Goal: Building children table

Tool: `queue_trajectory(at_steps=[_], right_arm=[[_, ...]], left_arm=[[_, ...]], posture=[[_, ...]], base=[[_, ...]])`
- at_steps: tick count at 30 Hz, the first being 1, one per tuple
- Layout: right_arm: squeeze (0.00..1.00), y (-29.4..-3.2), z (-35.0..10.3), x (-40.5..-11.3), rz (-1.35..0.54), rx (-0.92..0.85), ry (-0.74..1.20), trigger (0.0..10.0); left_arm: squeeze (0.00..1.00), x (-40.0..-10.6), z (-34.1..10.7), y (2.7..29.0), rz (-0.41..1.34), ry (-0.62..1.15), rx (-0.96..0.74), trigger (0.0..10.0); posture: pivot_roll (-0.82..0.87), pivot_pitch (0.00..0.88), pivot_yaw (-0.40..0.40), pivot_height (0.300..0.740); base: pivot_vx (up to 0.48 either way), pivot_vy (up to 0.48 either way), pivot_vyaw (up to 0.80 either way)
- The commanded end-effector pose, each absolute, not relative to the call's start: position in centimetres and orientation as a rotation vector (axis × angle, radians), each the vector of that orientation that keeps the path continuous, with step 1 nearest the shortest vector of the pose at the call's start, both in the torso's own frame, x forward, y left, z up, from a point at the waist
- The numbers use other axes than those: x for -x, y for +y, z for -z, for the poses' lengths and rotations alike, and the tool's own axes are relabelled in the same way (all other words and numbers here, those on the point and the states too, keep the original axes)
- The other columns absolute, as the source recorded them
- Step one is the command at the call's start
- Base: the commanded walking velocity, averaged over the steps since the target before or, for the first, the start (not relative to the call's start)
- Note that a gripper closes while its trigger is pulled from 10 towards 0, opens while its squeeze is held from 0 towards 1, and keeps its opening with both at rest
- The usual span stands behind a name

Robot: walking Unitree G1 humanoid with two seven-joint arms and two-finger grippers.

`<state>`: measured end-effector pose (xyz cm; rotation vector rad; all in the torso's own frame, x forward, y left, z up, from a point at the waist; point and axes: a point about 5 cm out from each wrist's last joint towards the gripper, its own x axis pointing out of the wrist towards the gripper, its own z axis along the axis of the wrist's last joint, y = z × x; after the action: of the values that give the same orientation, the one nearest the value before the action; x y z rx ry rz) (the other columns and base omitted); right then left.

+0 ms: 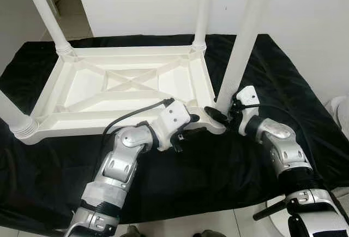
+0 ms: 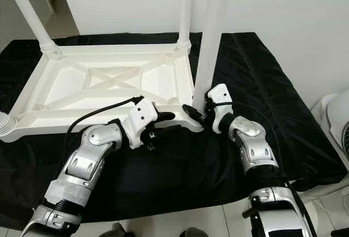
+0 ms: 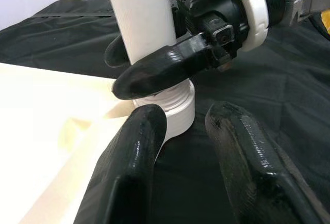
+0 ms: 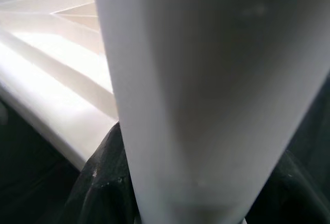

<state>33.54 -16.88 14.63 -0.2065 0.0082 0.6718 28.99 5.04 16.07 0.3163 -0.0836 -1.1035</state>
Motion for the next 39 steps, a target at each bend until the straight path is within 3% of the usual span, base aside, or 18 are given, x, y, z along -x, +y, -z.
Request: queue_trajectory(at_steps=[1,9,17,26,32,33,39], right_arm=[[0.00,-16.8,-13.7,-33.4,-0.621,0.180,0.042,10.0],[0.00,-15.8,-13.3,-33.0,-0.333,0.057,0.011,10.0],[0.00,-13.1,-12.8,-31.3,-0.073,0.008,-0.010,10.0],[0.00,-11.4,-13.4,-30.6,-0.036,-0.012,-0.024,10.0],[0.00,-11.7,-13.8,-30.5,-0.012,0.000,-0.030,10.0],[1.00,-11.8,-13.8,-30.4,-0.016,-0.010,-0.032,10.0],[1.00,-12.5,-14.1,-30.3,-0.087,-0.020,-0.046,10.0]], left_arm=[[0.00,-29.6,-16.1,5.8,0.945,-0.090,-0.305,10.0],[0.00,-29.3,-15.9,5.9,0.933,-0.084,-0.299,10.0],[0.00,-29.2,-15.7,6.2,0.918,-0.076,-0.293,10.0],[0.00,-29.3,-15.8,6.3,0.913,-0.077,-0.290,10.0],[0.00,-29.2,-15.8,6.3,0.911,-0.077,-0.288,10.0],[0.00,-29.2,-15.8,6.3,0.910,-0.077,-0.289,10.0],[0.00,-28.9,-15.7,6.4,0.913,-0.073,-0.291,10.0]], posture=[[-0.11,0.026,0.025,0.740],[-0.10,0.032,0.014,0.740],[-0.10,0.039,0.005,0.740],[-0.11,0.042,0.007,0.740],[-0.10,0.043,0.004,0.740],[-0.10,0.043,0.003,0.740],[-0.09,0.045,0.001,0.740]], base=[[0.000,0.000,0.00],[0.000,0.000,0.00],[0.000,0.000,0.00],[0.000,0.000,0.00],[0.000,0.000,0.00],[0.000,0.000,0.00],[0.000,0.000,0.00]])
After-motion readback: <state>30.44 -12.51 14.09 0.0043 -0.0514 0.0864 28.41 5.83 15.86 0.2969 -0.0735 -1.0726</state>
